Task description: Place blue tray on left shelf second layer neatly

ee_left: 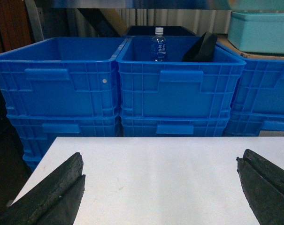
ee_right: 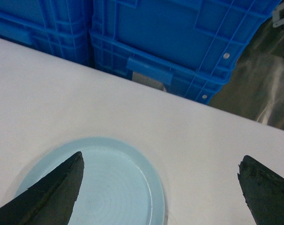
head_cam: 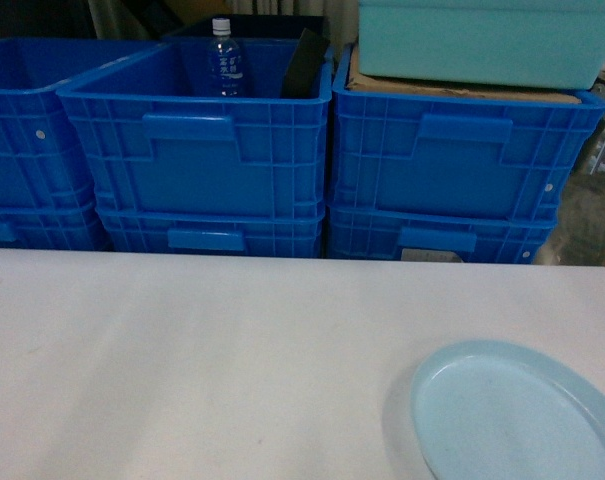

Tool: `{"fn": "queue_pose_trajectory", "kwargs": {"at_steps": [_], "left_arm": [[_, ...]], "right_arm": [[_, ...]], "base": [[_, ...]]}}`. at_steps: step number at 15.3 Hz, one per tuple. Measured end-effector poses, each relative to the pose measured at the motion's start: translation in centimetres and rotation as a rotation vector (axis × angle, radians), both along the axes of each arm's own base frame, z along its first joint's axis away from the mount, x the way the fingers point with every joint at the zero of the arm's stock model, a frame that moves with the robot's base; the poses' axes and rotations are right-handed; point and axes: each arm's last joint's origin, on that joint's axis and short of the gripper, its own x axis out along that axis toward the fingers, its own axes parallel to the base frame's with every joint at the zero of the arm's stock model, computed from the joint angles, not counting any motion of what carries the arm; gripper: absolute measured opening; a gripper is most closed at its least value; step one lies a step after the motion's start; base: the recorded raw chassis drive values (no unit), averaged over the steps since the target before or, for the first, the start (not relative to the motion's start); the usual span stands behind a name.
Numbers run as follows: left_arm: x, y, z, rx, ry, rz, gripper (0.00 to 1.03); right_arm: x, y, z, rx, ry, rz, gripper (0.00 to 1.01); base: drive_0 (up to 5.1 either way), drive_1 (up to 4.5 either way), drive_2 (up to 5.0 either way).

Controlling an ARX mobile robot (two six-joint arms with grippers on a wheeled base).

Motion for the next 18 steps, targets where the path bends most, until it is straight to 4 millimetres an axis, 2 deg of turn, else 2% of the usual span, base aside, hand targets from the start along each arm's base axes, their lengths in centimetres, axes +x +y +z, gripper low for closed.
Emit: {"fn": "queue_pose_trajectory", "kwargs": {"at_steps": [2,6,8,13,17,18], "left_arm": [[0.0,0.0,0.0,0.0,0.0,0.0,0.98],[0.0,0.0,0.0,0.0,0.0,0.0,0.98],[0.0,0.0,0.0,0.0,0.0,0.0,0.98],[0.0,0.0,0.0,0.0,0.0,0.0,0.98],[0.0,0.0,0.0,0.0,0.0,0.0,0.98],[0.0,0.0,0.0,0.0,0.0,0.0,0.98]], "right_arm": [[1.3,0.1,-2.2,-0.032,0.071,0.016,0.98],[3.2,0.3,-4.5,-0.062,0.112,0.003,0.98],[3.8,0.1,-6.4,-0.077,0.163,-0.005,0.98],[3.8,-1.0,-9.9,-0.085,0.258,-0.041,0.98],[3.6,-1.1,-11.8,-0.084,0.319,-0.04,0.98],[3.4,-1.3,-13.0,-0.083,0.345,-0.054,0.98]], "base": [[0.0,0.0,0.0],[0.0,0.0,0.0],[0.0,0.0,0.0],[0.0,0.0,0.0],[0.0,0.0,0.0],[0.0,0.0,0.0]]}}
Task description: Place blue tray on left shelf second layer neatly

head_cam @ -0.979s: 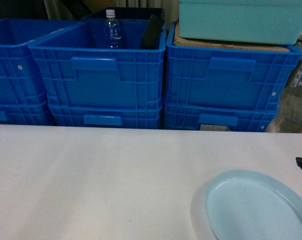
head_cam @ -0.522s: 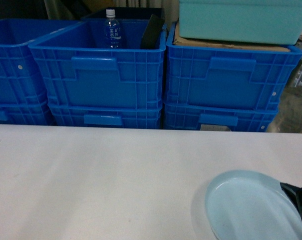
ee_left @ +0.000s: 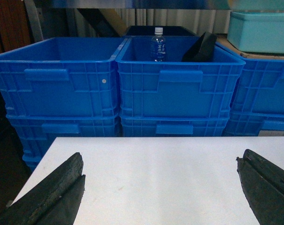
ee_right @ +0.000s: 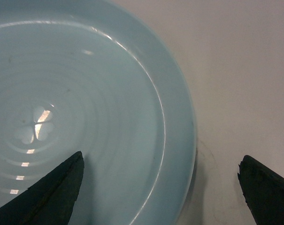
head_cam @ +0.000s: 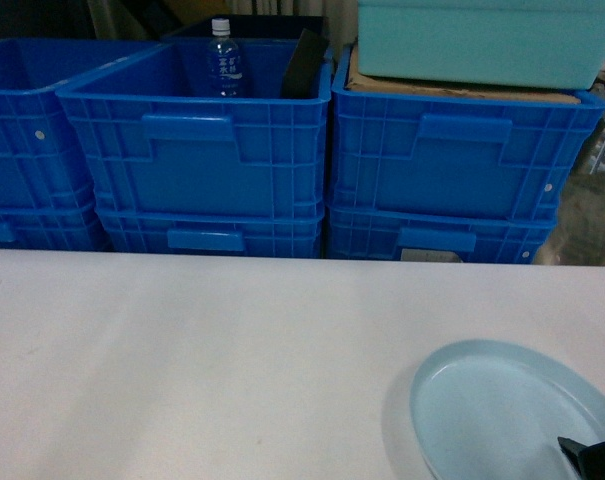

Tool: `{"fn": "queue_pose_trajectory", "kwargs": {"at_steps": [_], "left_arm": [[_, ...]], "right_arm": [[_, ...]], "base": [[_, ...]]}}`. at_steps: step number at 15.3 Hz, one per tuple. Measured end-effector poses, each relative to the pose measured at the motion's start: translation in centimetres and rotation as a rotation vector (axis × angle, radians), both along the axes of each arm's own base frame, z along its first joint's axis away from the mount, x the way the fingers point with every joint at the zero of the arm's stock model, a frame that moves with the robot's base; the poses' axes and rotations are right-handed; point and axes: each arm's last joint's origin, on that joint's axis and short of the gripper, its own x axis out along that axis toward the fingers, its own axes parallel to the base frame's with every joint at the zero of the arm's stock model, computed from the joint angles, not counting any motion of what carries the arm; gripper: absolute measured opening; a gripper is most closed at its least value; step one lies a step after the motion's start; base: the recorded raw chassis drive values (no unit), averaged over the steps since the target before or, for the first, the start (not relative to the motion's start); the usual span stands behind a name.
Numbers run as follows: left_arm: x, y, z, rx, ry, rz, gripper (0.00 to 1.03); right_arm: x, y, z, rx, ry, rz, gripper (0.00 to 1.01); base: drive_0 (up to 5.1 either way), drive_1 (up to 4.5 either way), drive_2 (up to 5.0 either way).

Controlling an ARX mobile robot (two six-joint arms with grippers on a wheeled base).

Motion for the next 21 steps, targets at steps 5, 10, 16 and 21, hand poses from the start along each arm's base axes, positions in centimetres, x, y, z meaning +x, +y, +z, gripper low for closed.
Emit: {"fn": "queue_pose_trajectory", "kwargs": {"at_steps": [5,10,16,21], "left_arm": [[0.0,0.0,0.0,0.0,0.001,0.0,0.98],[0.0,0.0,0.0,0.0,0.0,0.0,0.98],[0.0,0.0,0.0,0.0,0.001,0.0,0.98],[0.0,0.0,0.0,0.0,0.001,0.0,0.98]], "right_arm": [[-0.3,-0.7,-1.0,0.046,0.002,-0.056,0.98],[-0.8,-0.8,-1.6,0.106,0.016,-0.097,0.87],[-1.5,-0.9,-2.0,0.153,0.019,-0.134,0.24],[-2.1,-1.0,-1.9,0.168,-0.006,-0.158,0.02]], "base": [[0.0,0.0,0.0],[0.0,0.0,0.0],[0.0,0.0,0.0],[0.0,0.0,0.0]]}}
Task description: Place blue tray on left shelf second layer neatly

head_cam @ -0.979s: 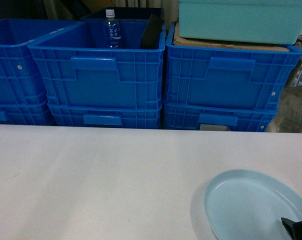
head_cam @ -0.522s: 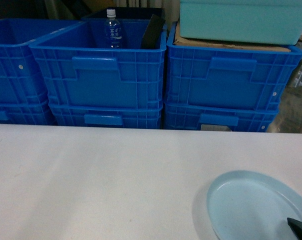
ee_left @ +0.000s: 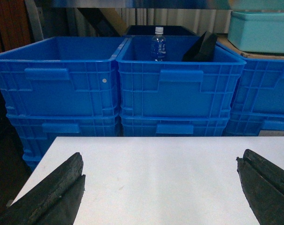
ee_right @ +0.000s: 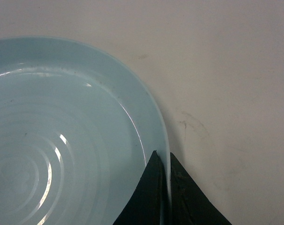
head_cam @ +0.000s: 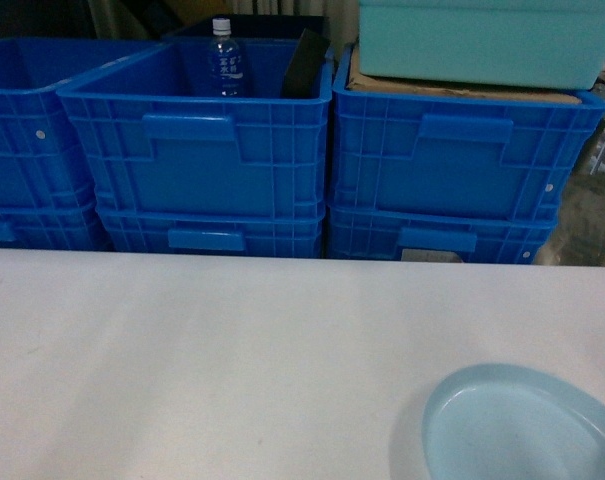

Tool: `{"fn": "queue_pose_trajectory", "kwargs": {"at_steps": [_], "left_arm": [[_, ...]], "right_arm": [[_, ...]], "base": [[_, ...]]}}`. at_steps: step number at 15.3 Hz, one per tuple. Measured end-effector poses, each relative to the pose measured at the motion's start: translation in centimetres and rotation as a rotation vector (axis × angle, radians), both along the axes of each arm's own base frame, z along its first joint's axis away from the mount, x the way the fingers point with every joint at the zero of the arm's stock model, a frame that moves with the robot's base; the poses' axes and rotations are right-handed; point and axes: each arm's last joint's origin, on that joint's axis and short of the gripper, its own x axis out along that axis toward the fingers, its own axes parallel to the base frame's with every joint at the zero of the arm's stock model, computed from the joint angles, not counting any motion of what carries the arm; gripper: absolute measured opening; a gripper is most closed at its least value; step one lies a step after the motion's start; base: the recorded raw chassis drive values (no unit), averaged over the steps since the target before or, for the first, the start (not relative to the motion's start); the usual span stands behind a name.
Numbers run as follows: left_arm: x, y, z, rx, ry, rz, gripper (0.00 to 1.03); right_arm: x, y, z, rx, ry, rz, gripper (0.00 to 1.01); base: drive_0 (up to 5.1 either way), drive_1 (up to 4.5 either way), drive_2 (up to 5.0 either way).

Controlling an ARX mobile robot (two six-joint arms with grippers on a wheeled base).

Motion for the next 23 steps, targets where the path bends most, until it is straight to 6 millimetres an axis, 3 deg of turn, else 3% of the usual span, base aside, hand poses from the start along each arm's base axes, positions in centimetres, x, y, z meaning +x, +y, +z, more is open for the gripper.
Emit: {"fn": "queue_pose_trajectory", "kwargs": {"at_steps": [5,14,18,21,23], "left_arm": [[0.0,0.0,0.0,0.0,0.0,0.0,0.98],[0.0,0.0,0.0,0.0,0.0,0.0,0.98],[0.0,0.0,0.0,0.0,-0.001,0.0,0.98],[0.0,0.0,0.0,0.0,0.0,0.0,0.98],[0.0,0.0,0.0,0.0,0.0,0.0,0.98]], "right_arm": [[-1.1,1.1,1.4,-0.007,-0.024,0.023,0.02],[-2.2,2.6,12.0,-0.048,-0.412,0.092,0.02],[-5.0,2.7,17.1,-0.033,-0.57,0.093,0.02],[-8.4,2.6,21.1,0.014,-0.695,0.079,0.02],[-10.4,2.5,22.1,0.04,-0.725,0.058,0.02]], "base": [[0.0,0.0,0.0],[0.0,0.0,0.0],[0.0,0.0,0.0],[0.0,0.0,0.0],[0.0,0.0,0.0]]}}
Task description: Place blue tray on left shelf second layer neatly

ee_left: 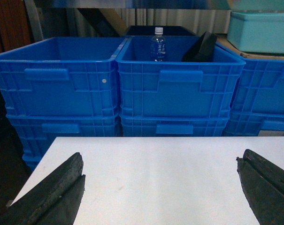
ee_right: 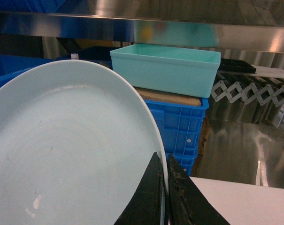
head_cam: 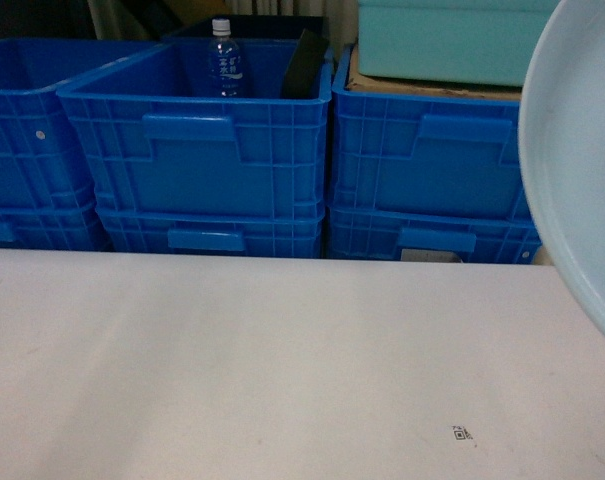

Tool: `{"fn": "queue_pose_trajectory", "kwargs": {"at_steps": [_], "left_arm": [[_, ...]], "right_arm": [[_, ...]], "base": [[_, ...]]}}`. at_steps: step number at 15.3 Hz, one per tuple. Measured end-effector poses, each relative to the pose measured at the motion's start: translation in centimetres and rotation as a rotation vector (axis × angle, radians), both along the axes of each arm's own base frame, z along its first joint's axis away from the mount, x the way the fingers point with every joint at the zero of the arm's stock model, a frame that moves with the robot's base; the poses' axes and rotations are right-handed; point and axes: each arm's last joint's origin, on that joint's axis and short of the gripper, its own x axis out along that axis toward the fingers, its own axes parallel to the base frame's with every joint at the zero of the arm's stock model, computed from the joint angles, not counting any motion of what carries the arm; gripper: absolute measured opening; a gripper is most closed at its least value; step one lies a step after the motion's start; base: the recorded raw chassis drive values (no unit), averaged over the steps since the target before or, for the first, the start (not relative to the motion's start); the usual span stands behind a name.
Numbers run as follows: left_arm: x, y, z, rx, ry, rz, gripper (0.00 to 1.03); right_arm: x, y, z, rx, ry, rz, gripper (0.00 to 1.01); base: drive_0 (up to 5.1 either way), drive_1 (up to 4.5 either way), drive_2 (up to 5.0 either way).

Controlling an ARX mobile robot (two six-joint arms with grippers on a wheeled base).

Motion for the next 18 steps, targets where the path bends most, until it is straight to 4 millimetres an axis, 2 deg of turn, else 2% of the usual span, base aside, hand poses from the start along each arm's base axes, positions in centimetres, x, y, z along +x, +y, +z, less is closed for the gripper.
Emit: {"fn": "queue_pose_trajectory", "kwargs": {"at_steps": [4,8,13,16,18], "left_arm": [[0.0,0.0,0.0,0.0,0.0,0.0,0.98],[0.0,0.0,0.0,0.0,0.0,0.0,0.98],[0.0,0.0,0.0,0.0,0.0,0.0,0.98],[0.0,0.0,0.0,0.0,-0.001,0.0,0.98],[0.0,0.0,0.0,0.0,0.0,0.002,0.98]], "right_arm": [[-2.9,0.5,2.5,0.049,-0.067,0.009,0.02],[-3.6,1.0,2.7,0.078,-0.075,0.008,0.02],[-3.6,0.7,1.4,0.066,-0.052,-0.019,0.02],[-3.6,0.8,-0.8,0.032,-0.031,-0.023,0.02],[-3.6,-0.4,-2.7,0.004,0.009,-0.113,0.02]], "base": [[0.0,0.0,0.0],[0.0,0.0,0.0],[0.0,0.0,0.0],[0.0,0.0,0.0],[0.0,0.0,0.0]]}}
